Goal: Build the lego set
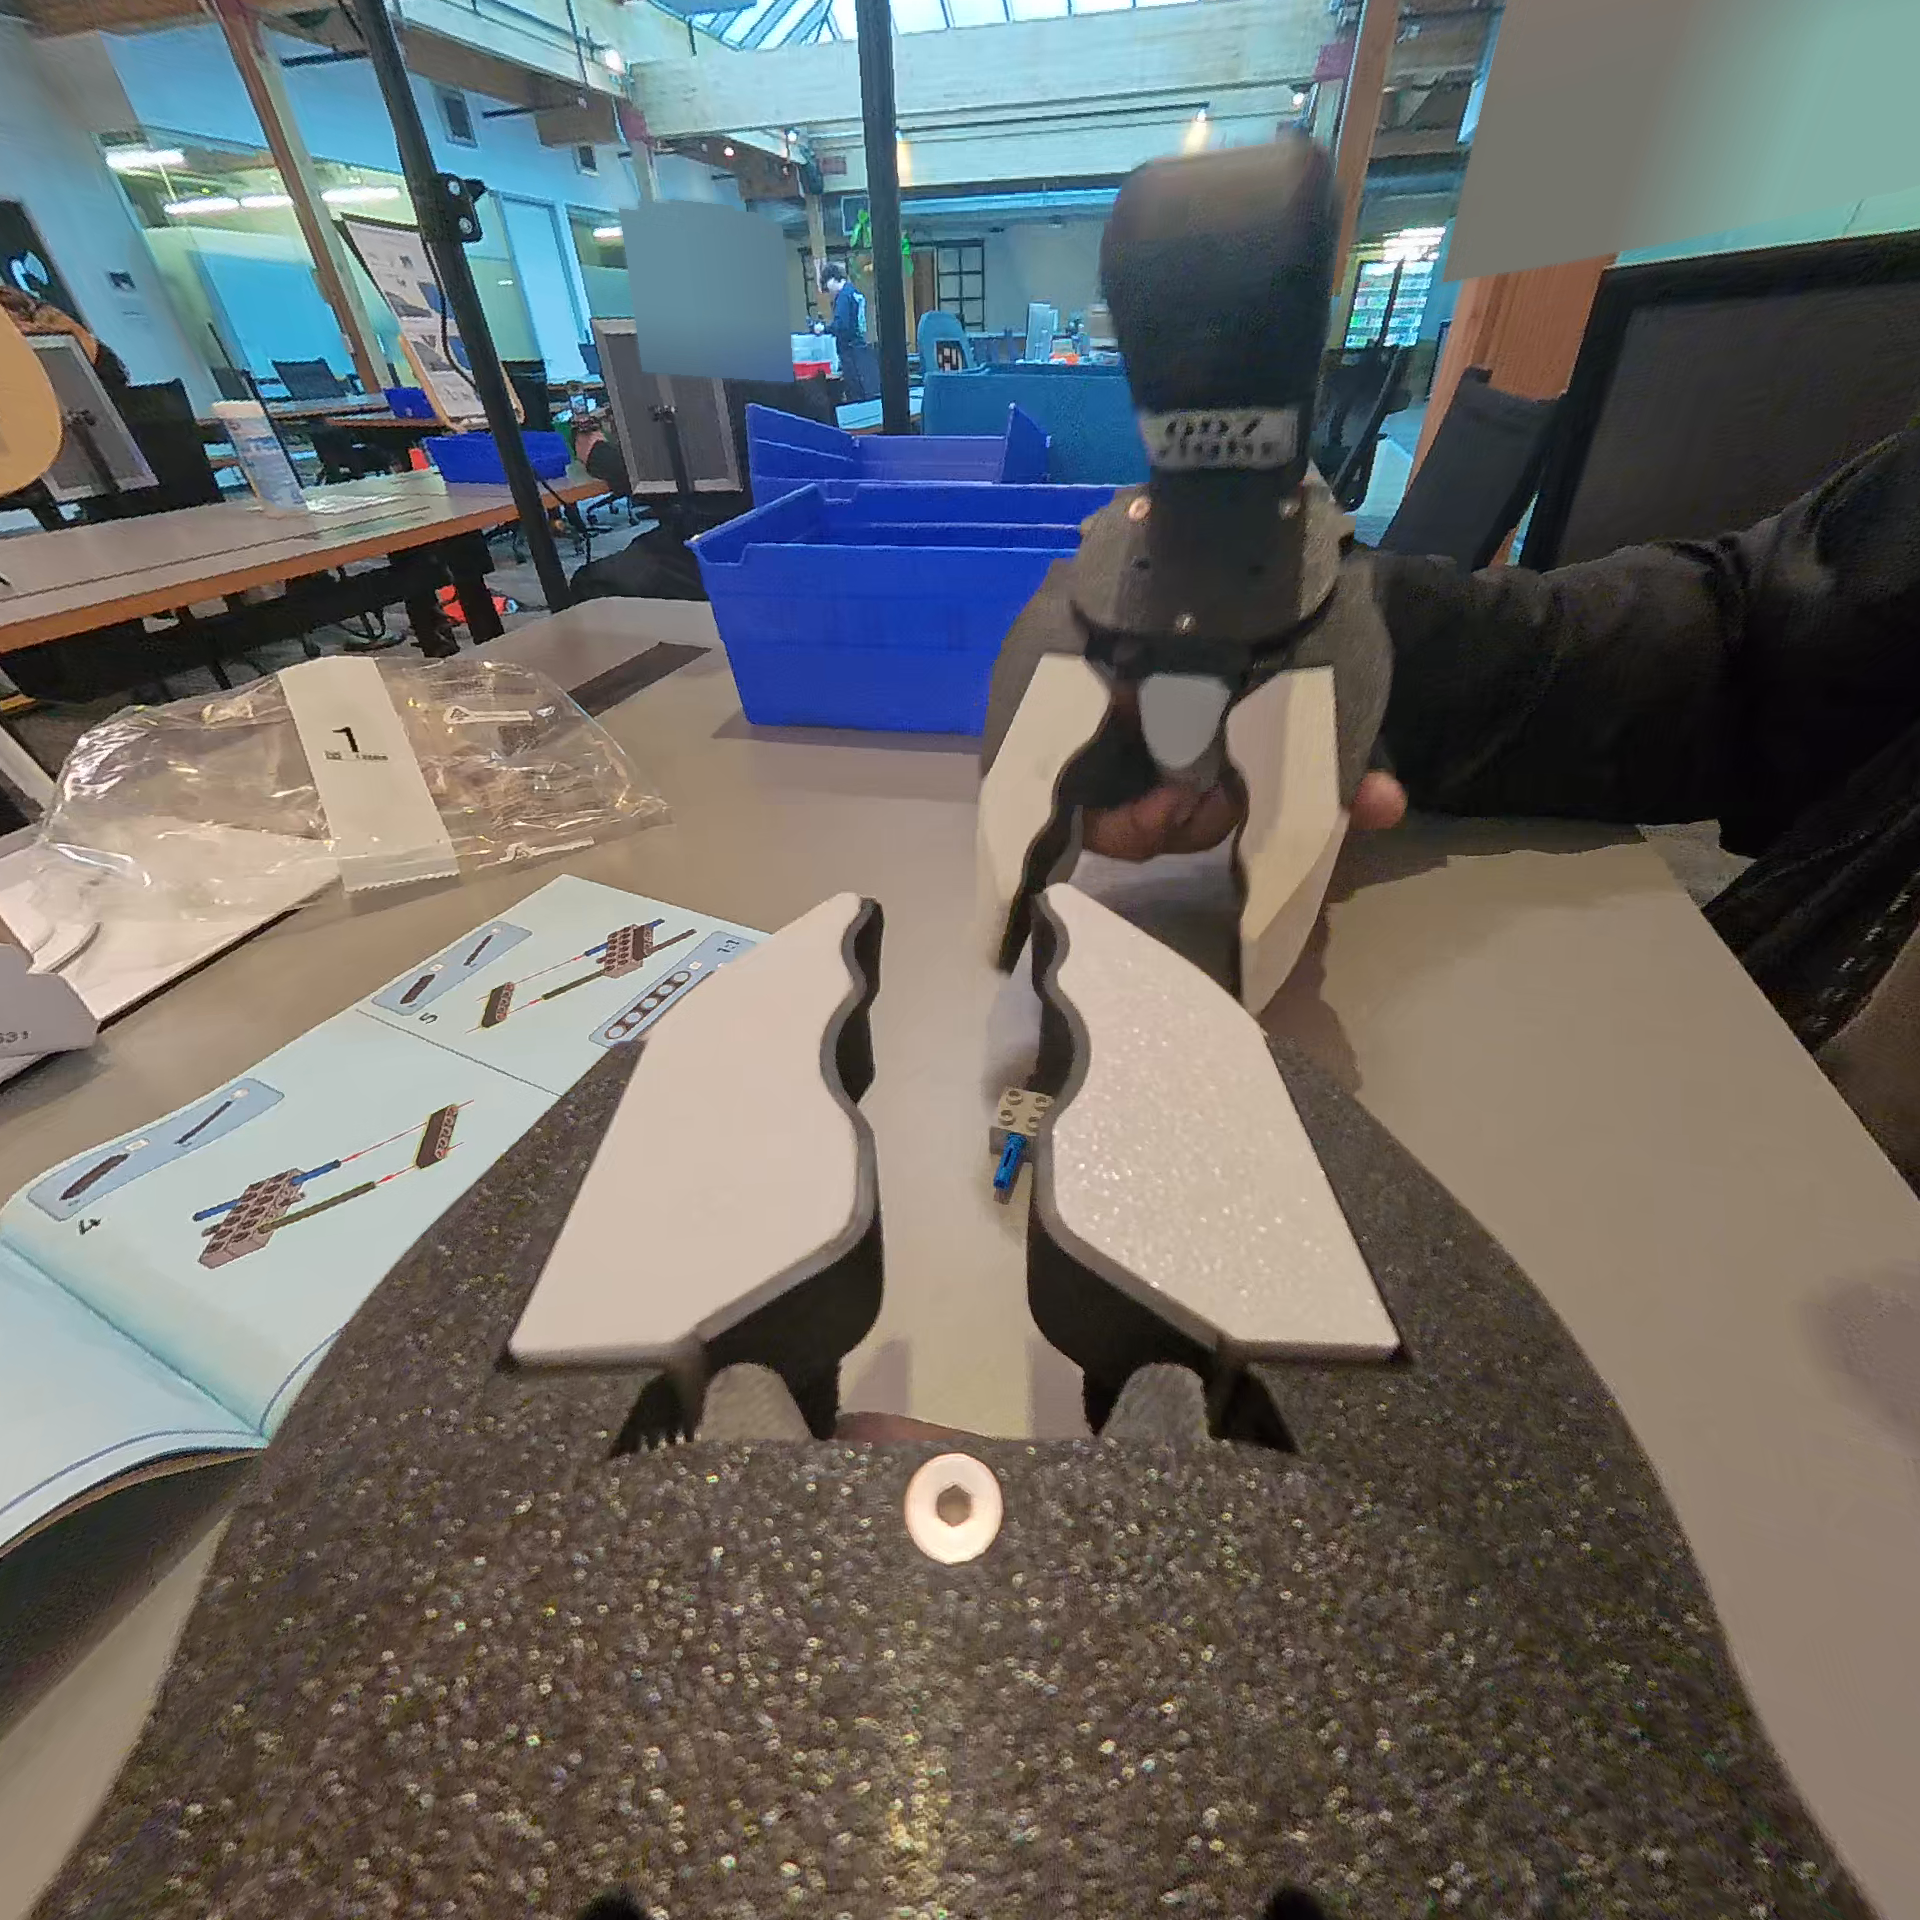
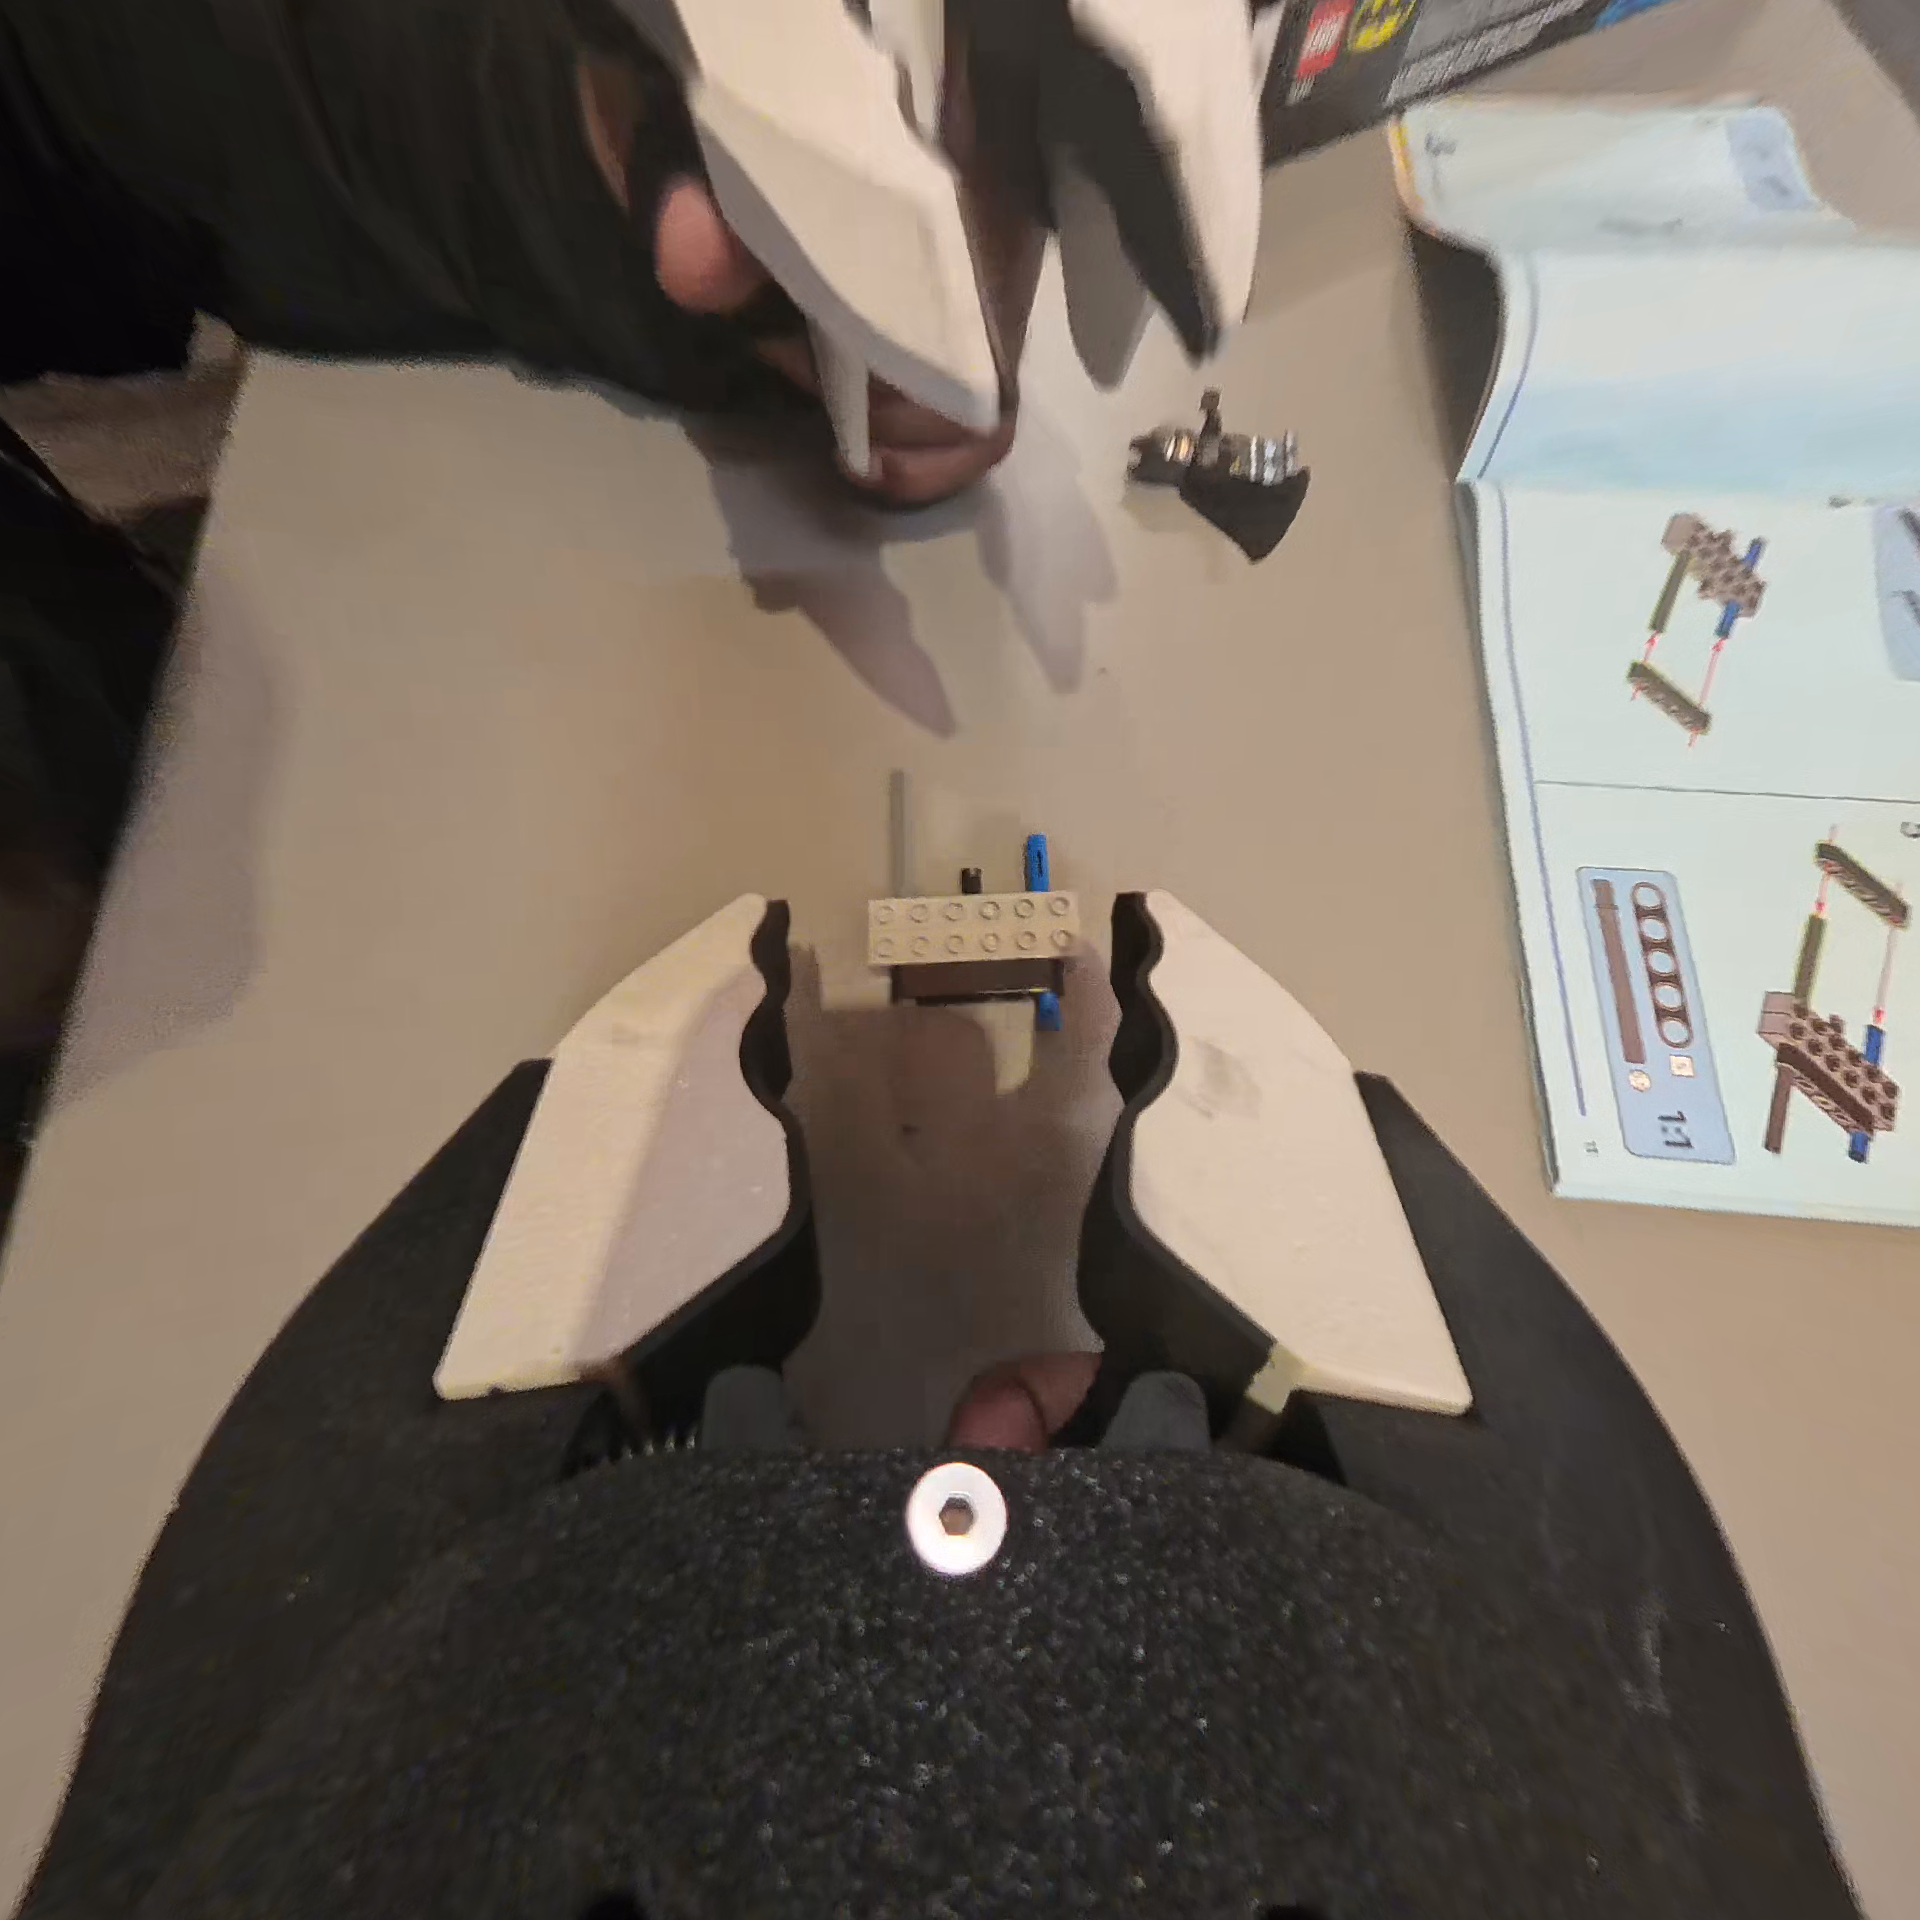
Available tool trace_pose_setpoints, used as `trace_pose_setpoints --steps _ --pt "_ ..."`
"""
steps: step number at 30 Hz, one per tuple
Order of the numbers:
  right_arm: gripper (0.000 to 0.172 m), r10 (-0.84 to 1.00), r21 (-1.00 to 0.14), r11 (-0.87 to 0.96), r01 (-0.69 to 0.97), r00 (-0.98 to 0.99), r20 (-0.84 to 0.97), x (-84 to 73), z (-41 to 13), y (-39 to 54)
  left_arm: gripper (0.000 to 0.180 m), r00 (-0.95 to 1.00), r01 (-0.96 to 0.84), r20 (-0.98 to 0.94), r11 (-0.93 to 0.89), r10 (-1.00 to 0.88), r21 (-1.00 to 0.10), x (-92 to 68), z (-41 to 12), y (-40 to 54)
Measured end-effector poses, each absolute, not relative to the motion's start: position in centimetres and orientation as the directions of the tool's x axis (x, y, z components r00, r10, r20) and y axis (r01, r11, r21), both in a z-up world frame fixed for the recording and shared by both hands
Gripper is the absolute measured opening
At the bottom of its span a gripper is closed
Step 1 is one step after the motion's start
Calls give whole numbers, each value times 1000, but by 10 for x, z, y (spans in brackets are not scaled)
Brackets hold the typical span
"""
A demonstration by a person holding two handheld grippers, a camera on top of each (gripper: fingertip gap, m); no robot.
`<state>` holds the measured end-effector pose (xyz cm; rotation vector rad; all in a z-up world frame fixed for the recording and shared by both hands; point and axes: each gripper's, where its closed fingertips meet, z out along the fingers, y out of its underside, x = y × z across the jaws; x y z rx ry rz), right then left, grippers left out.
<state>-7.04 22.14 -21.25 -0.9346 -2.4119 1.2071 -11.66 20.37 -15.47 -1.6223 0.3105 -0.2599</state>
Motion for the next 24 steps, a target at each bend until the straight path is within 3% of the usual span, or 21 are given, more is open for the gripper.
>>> trace_pose_setpoints --steps 7,11,17,24 --pt "55 690 -901 282 331 -722 -50 -4 -133 240 28 945 -2 19 -64 -325 -998 -124 -153 205" --pt "50 786 -894 309 324 -616 48 34 -105 315 27 955 16 34 -63 -296 -998 -130 -153 206" --pt "49 894 -723 401 562 -411 177 65 -122 472 27 948 33 58 -85 -312 -996 -129 -155 208" --pt "49 873 -483 488 728 -423 244 63 -172 553 27 944 52 90 -128 -317 -990 -130 -159 211"
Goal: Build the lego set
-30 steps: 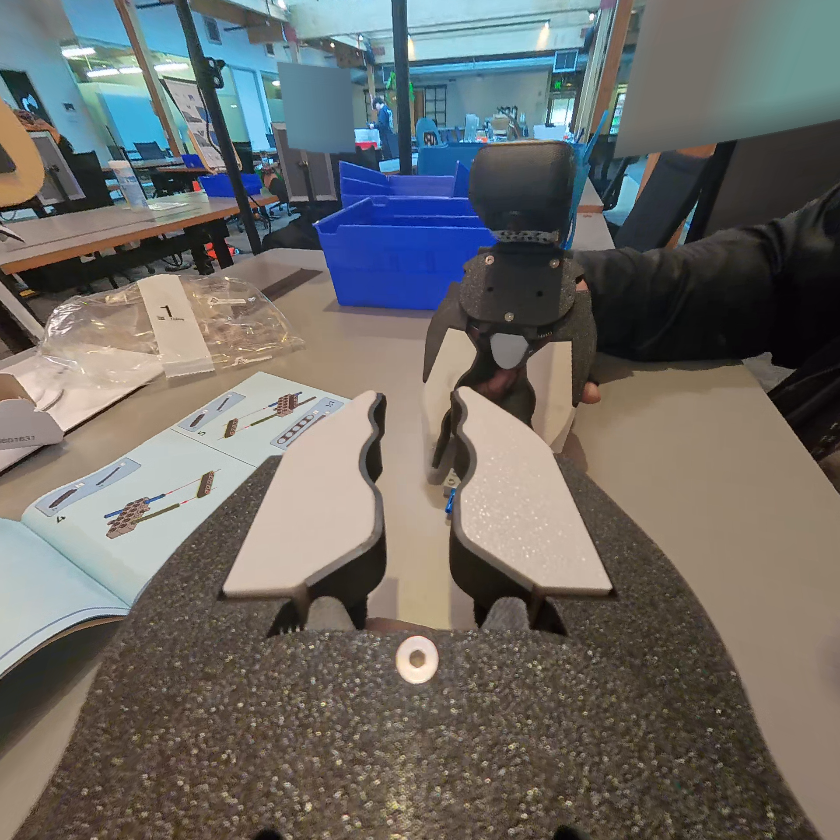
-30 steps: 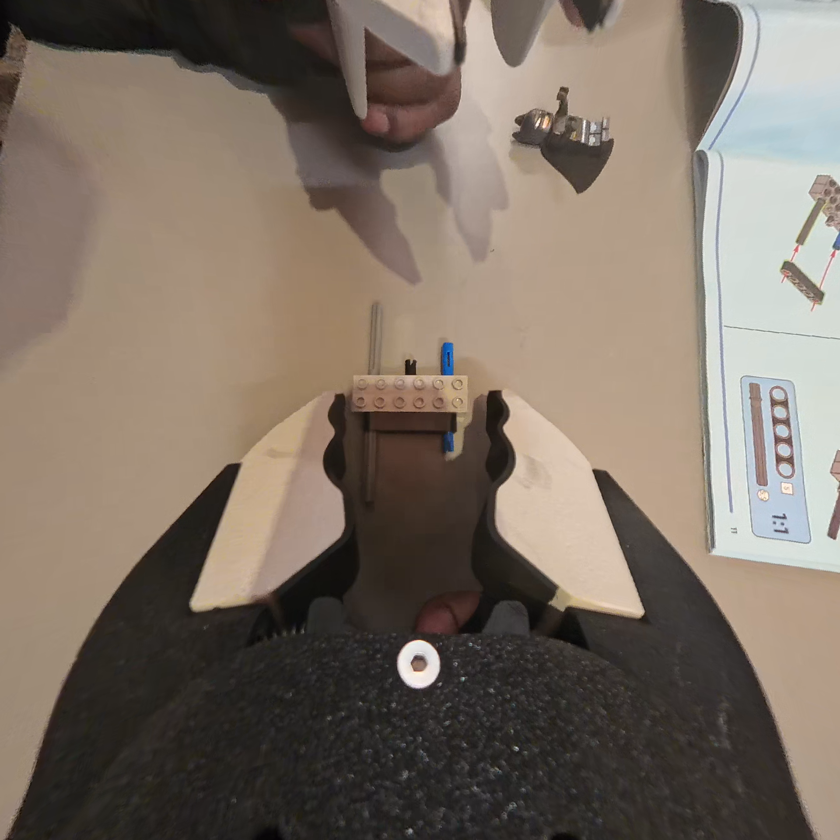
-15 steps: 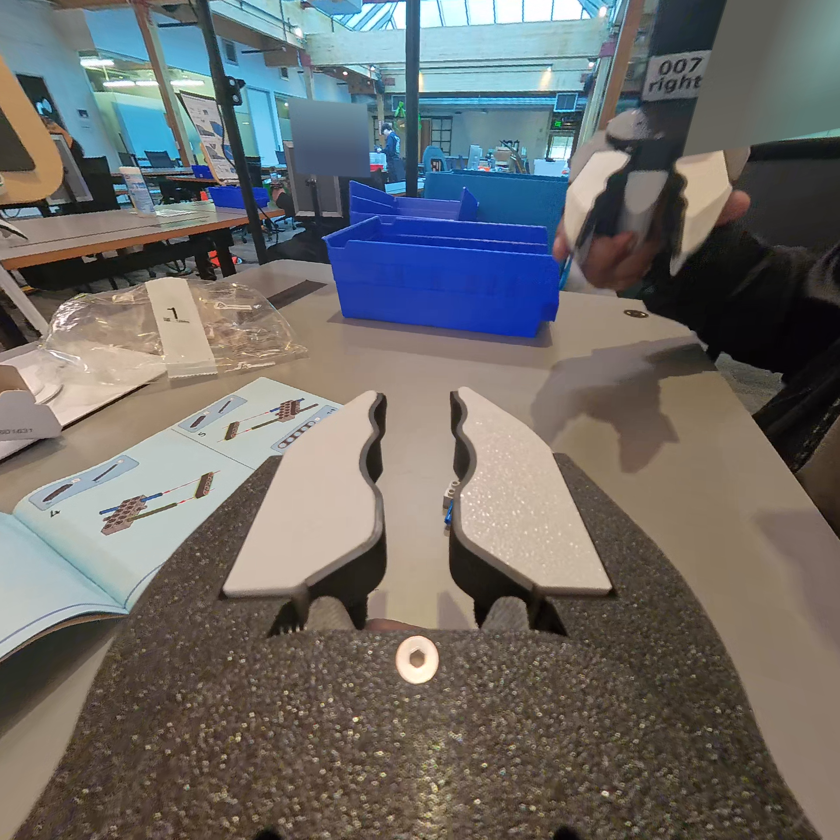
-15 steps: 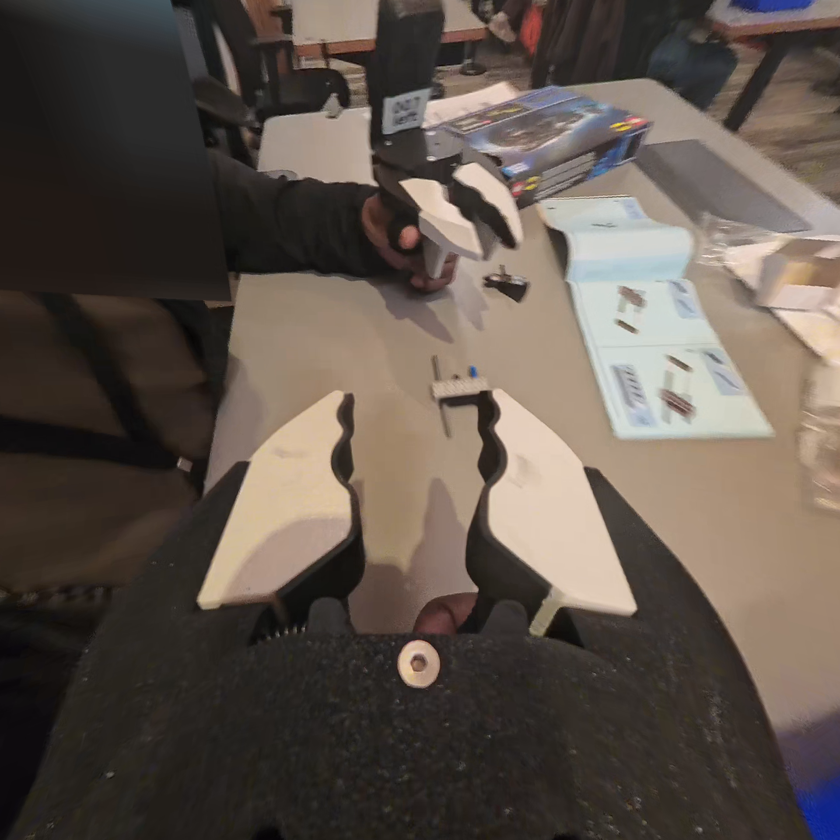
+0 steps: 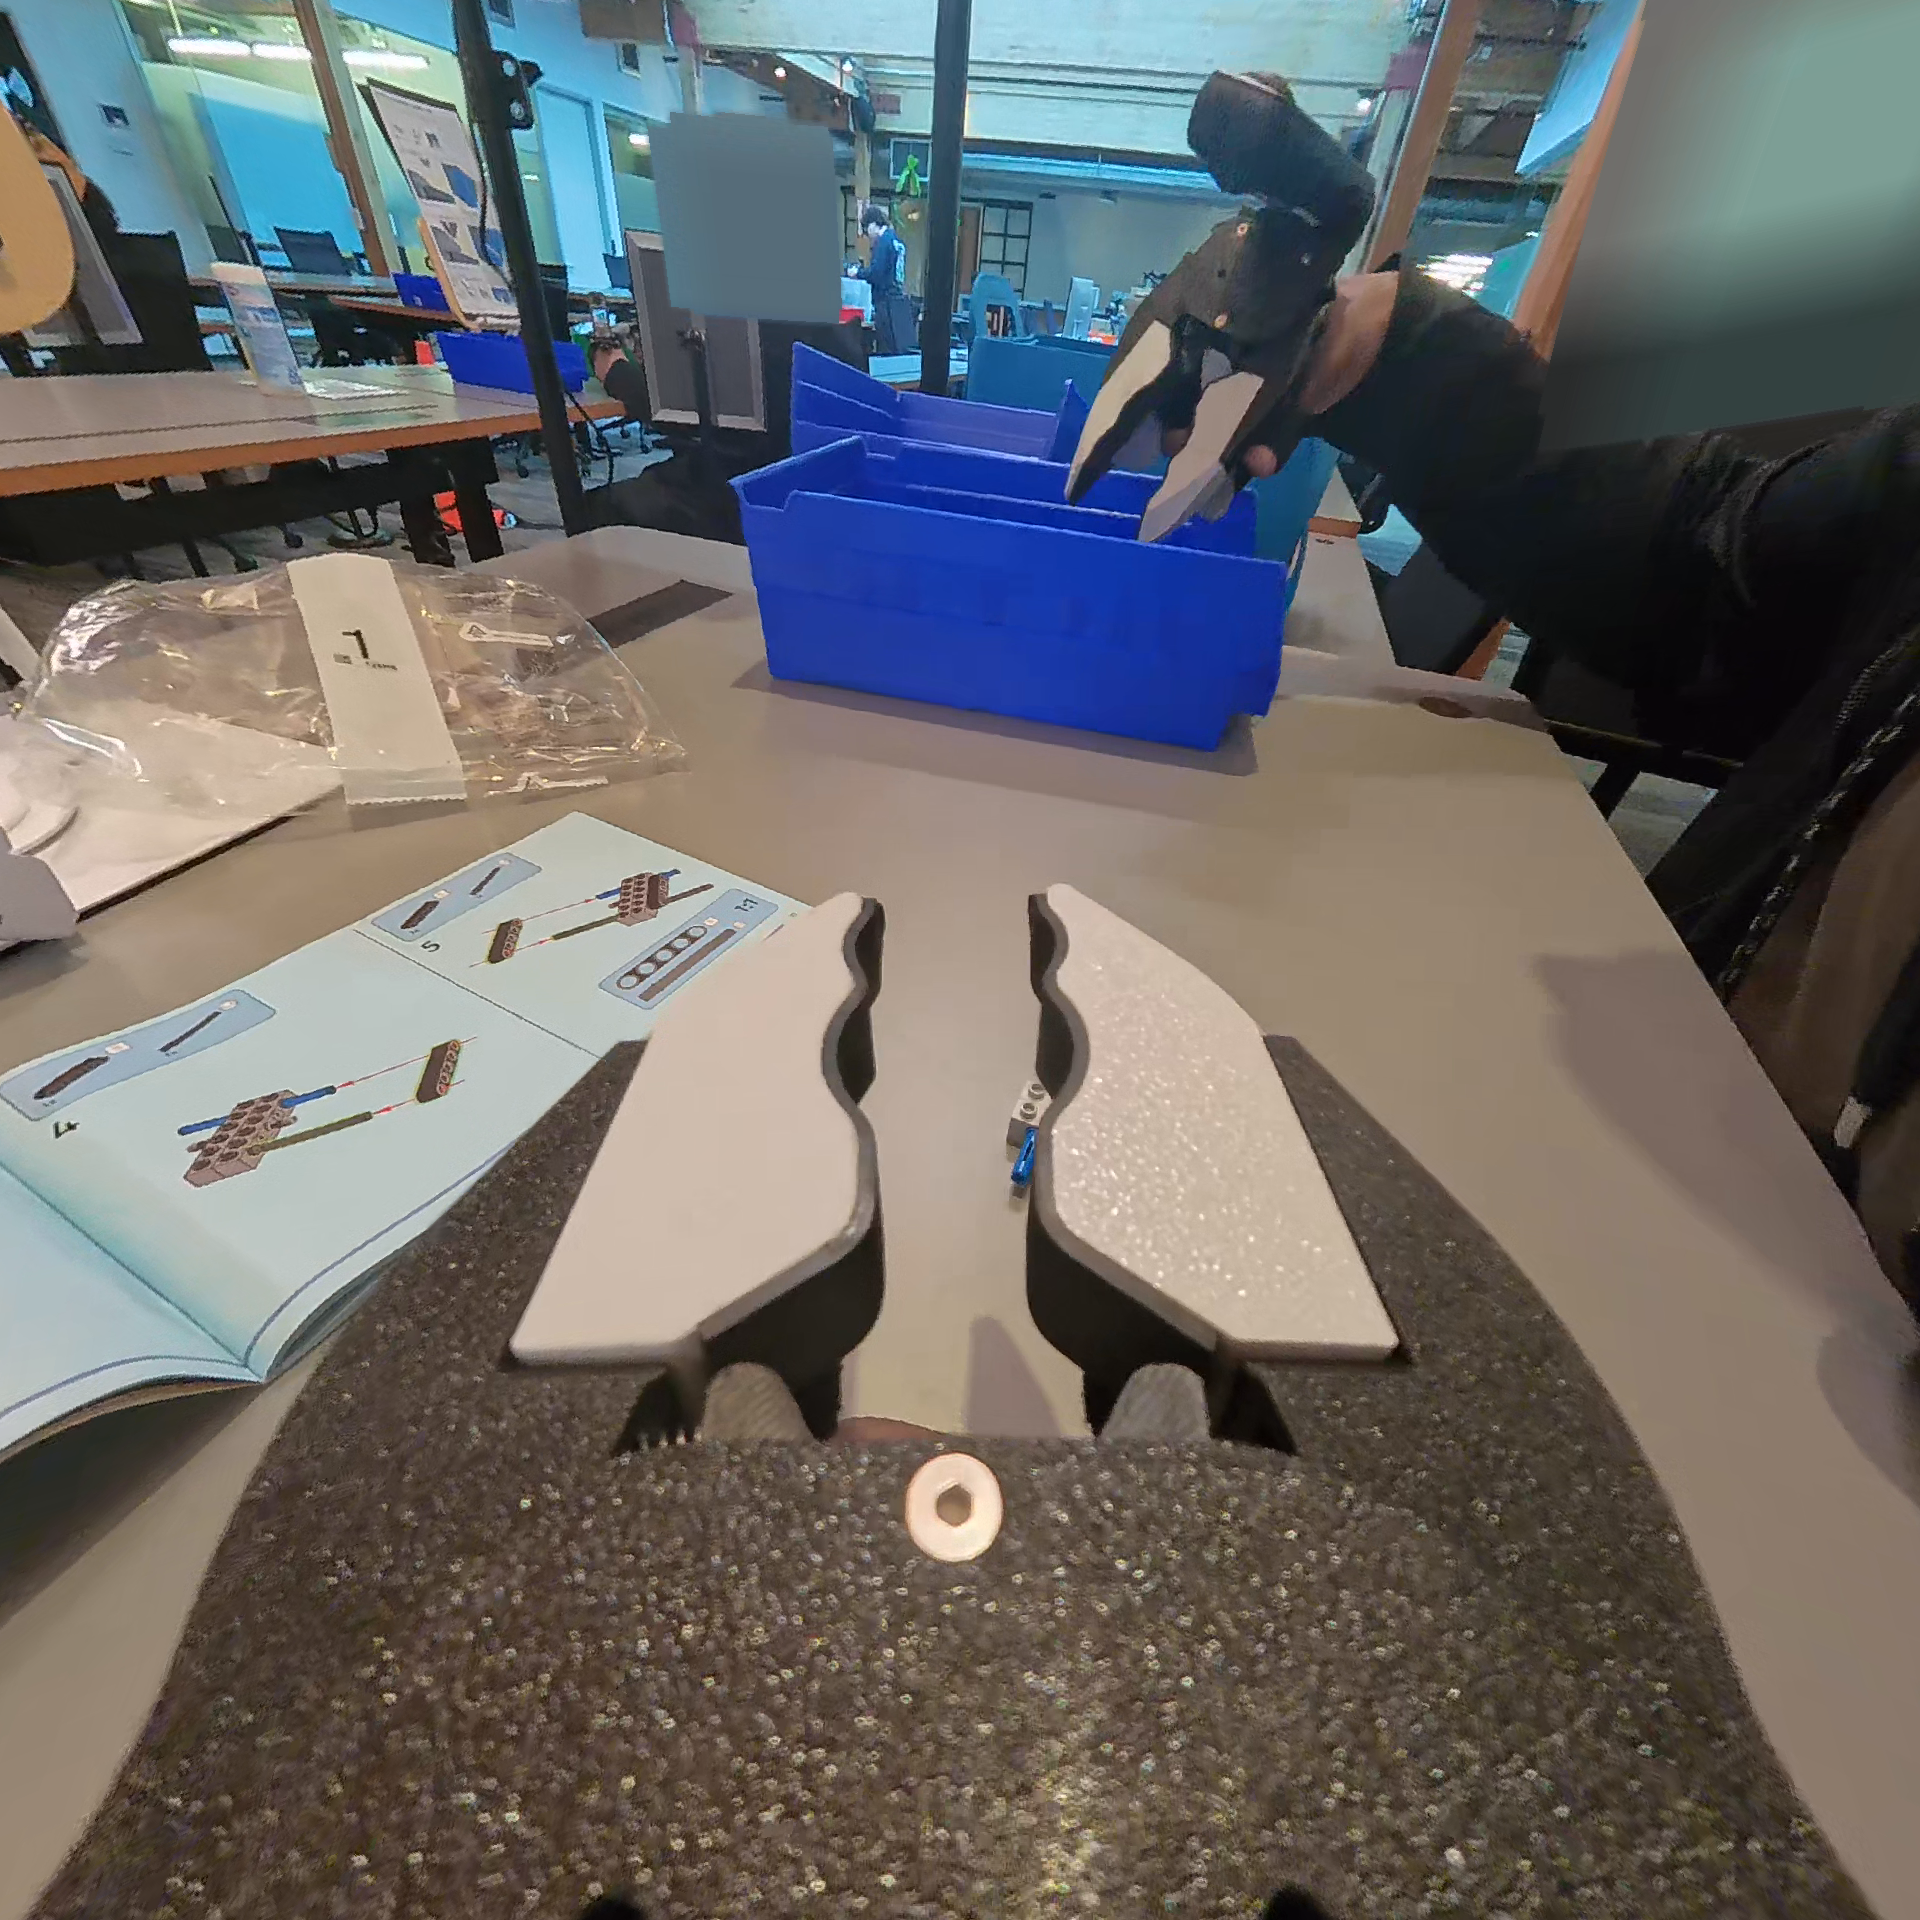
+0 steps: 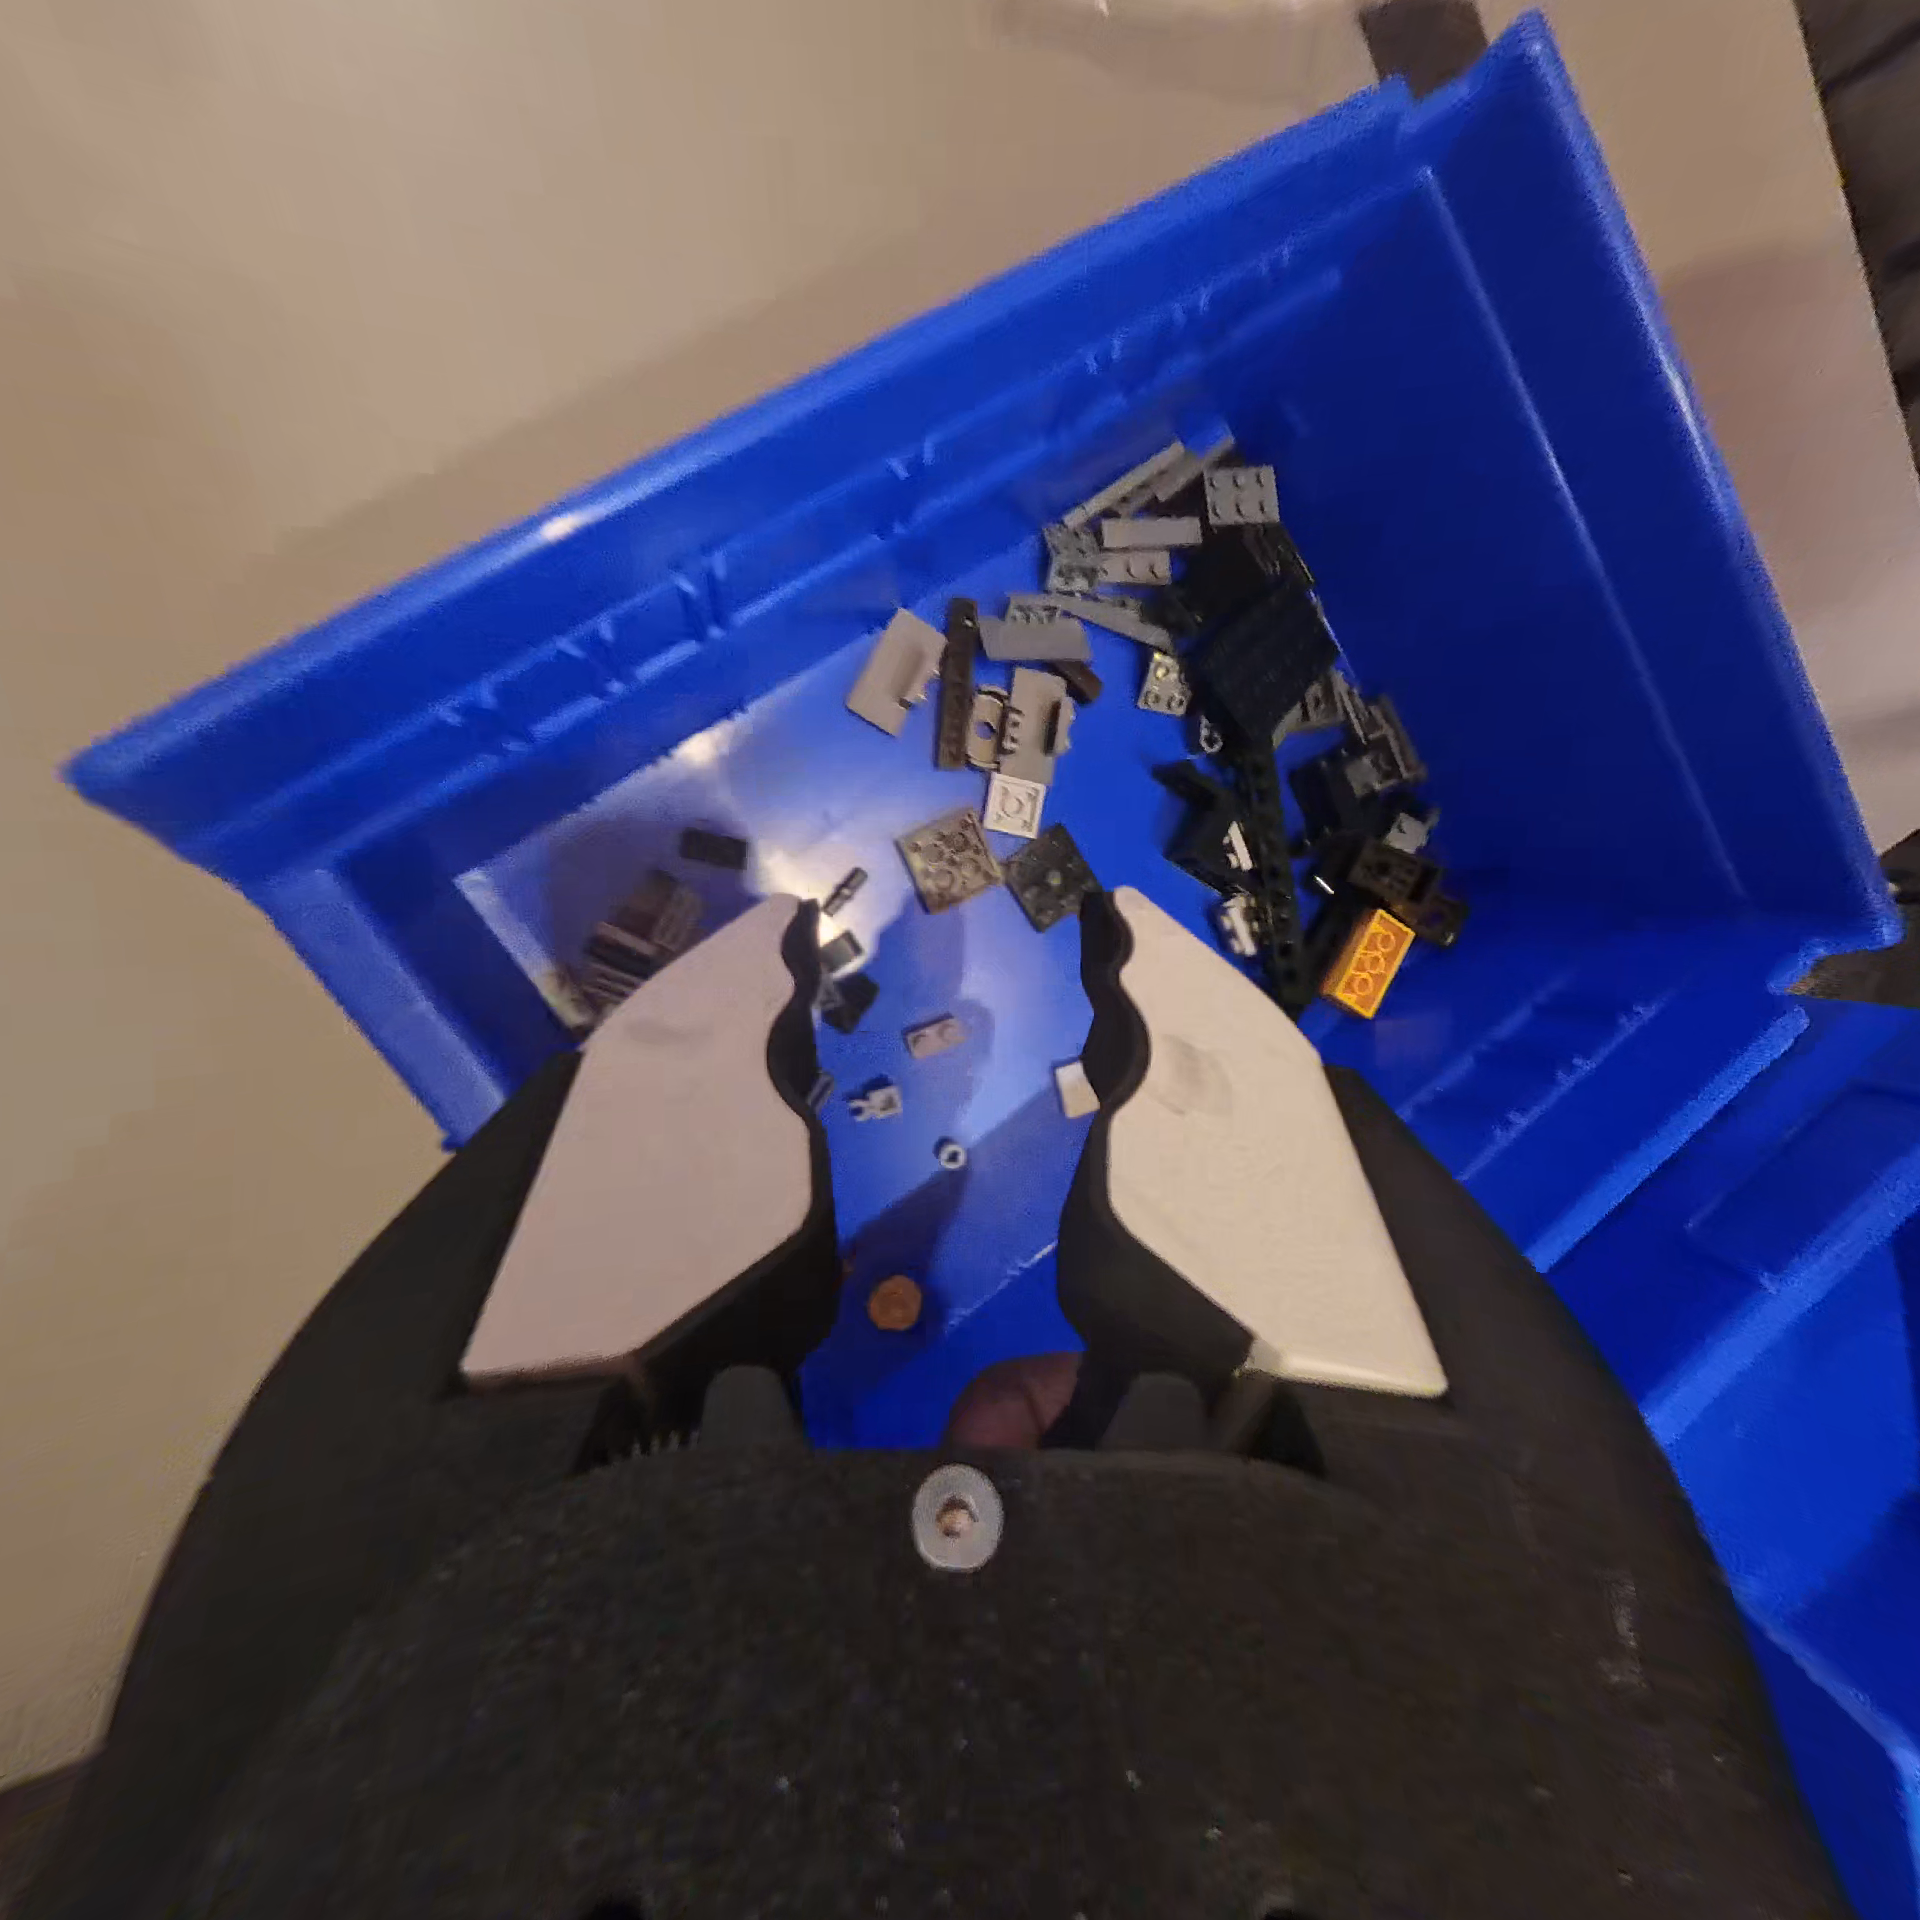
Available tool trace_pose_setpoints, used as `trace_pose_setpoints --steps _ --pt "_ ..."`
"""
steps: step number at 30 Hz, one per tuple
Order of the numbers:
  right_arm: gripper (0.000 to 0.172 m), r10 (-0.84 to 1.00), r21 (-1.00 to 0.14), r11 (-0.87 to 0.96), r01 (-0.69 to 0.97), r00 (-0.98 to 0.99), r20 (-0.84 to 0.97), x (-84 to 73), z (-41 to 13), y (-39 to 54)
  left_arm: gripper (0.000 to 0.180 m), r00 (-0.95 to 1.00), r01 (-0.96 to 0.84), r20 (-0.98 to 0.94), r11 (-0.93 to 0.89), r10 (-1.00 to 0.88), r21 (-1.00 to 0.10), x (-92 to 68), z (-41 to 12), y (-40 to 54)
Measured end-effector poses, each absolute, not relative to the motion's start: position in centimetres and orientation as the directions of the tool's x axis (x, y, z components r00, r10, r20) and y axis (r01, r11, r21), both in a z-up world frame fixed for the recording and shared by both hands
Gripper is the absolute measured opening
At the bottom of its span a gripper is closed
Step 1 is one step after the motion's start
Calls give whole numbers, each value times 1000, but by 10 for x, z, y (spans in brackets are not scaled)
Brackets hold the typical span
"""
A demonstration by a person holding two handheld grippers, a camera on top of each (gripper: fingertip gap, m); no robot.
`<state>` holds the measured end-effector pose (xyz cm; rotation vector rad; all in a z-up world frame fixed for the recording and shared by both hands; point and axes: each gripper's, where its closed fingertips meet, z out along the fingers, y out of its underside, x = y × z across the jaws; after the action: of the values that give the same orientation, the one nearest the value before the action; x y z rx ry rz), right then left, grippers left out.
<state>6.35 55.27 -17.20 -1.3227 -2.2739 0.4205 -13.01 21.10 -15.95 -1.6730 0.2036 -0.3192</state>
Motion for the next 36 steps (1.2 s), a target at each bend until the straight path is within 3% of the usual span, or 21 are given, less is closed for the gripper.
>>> trace_pose_setpoints --steps 5,19,36 --pt "48 846 -428 533 730 -466 260 55 -178 568 27 944 102 143 -150 -296 -983 -137 -161 214" --pt "44 829 -431 558 709 -497 255 50 -188 567 25 947 147 213 -263 -242 -954 -145 -176 225" --pt "36 897 -509 441 739 -355 262 61 -182 577 17 1000 -3 0 -518 -6 -855 -171 -219 242"
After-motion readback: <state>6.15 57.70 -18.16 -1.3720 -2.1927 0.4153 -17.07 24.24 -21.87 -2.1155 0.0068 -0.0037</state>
